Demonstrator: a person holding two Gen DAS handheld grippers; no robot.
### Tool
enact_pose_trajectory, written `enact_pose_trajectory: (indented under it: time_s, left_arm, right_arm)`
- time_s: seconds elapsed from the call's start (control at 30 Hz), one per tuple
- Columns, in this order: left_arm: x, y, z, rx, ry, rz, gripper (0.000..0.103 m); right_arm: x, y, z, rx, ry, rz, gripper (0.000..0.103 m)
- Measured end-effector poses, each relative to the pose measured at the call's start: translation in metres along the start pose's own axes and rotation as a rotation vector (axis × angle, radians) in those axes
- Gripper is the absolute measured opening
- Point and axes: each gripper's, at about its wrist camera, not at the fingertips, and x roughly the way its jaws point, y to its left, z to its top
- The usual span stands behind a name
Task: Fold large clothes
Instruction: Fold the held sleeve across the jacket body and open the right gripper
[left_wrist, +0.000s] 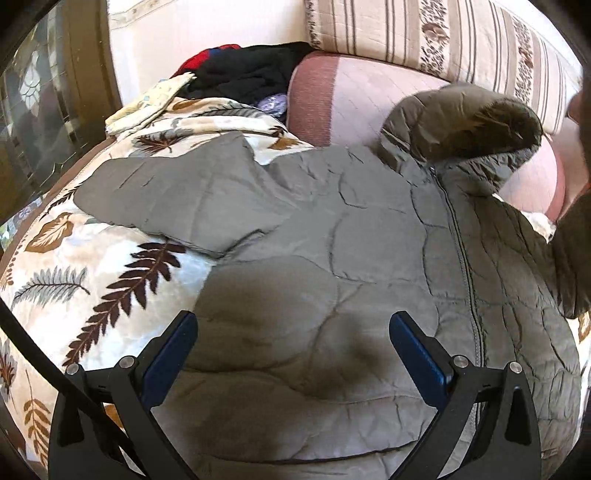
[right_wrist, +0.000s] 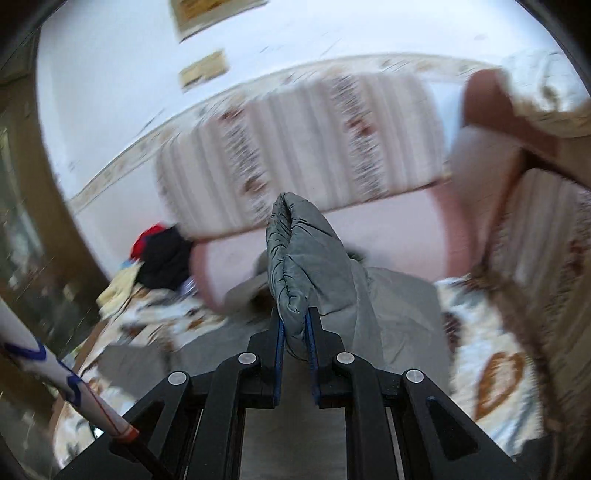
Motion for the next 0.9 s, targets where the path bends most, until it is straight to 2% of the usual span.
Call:
enact_pose_trajectory:
  time_s: [0.17,0.4,0.53,0.57,0.6,0.67,0.77,0.9]
  left_arm:
    - [0.001,0.013,0.003,-0.036,0.001,0.009,0.103]
    - [0.006,0.018,0.005,-0.055,0.012,0.013,0.103]
    - [0.01,0.018,0.006,-0.067,0.016,0.002,0.103]
    - [0.01,0.017,0.006,-0.067,0.016,-0.001,0.103]
    - [0.011,0.016,0.006,-0.066,0.015,-0.002,0.103]
    - [0.011,0.015,0.007,-0.062,0.011,-0.002,0.103]
    - [0.01,0.016,0.008,-0.075,-0.001,-0.008,0.103]
    - [0.012,0.013,0.007,-0.074,-0.003,-0.013,0.103]
  right_arm:
    - [0.051,0.042,-0.046,-0.019,0.121,0.102,0.012]
    - [0.145,0.059,-0.123,0.043,0.308,0.167,0.012]
    - [0.171,0.068,-0.147,0.045,0.338,0.212,0.012]
    - [0.176,0.069,-0.15,0.053,0.357,0.237,0.015]
    - [0.18,0.071,-0.152,0.059,0.384,0.259,0.025]
    - [0.181,0.073,-0.153,0.057,0.415,0.304,0.035]
    - [0.168,0.072,-0.148,0.0,0.39,0.34,0.039]
    - [0.15,0.049,-0.138,-0.02,0.361,0.379,0.048]
